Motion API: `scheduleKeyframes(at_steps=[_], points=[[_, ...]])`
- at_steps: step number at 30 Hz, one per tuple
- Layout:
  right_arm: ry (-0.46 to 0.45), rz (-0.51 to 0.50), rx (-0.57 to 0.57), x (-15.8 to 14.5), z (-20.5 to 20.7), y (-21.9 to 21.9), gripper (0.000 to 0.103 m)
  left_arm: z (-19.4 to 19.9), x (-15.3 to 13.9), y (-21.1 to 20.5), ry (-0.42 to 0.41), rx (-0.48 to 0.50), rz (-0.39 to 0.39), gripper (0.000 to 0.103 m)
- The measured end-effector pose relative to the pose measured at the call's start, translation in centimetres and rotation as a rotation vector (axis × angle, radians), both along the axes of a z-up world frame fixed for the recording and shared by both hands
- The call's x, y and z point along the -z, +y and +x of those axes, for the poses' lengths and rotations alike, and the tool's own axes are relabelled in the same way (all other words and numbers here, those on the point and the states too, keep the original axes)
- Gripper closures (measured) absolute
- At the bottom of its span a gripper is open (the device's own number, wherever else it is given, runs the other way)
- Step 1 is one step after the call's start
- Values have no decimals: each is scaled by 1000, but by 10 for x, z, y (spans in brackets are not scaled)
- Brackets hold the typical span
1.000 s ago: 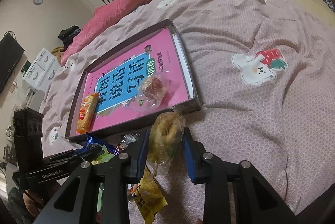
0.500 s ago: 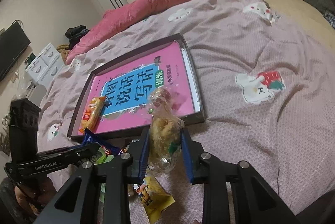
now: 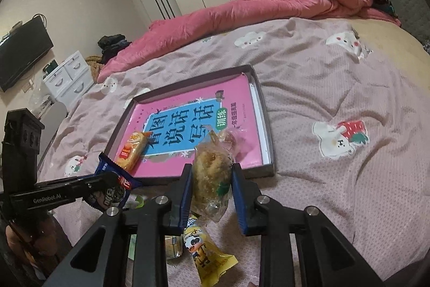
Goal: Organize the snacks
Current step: 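Lift and carry the blue packet over the tray while right tool carries the pastry bag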
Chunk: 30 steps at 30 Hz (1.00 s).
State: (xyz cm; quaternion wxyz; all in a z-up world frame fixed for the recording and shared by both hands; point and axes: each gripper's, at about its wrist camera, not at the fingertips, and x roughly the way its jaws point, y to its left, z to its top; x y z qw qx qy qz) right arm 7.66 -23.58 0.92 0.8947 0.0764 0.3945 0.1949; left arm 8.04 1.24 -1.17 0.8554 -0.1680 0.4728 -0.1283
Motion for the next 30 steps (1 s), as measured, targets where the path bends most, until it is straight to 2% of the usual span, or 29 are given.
scheduleKeyframes(at_steps=[17,30], points=[[-61,38,-13,-13,5,1,75,-2,-21,12,-44,-62,-6,81],[-106,12,-15,-20,14,3,75,10,-30,14,-59,-87,10,81]])
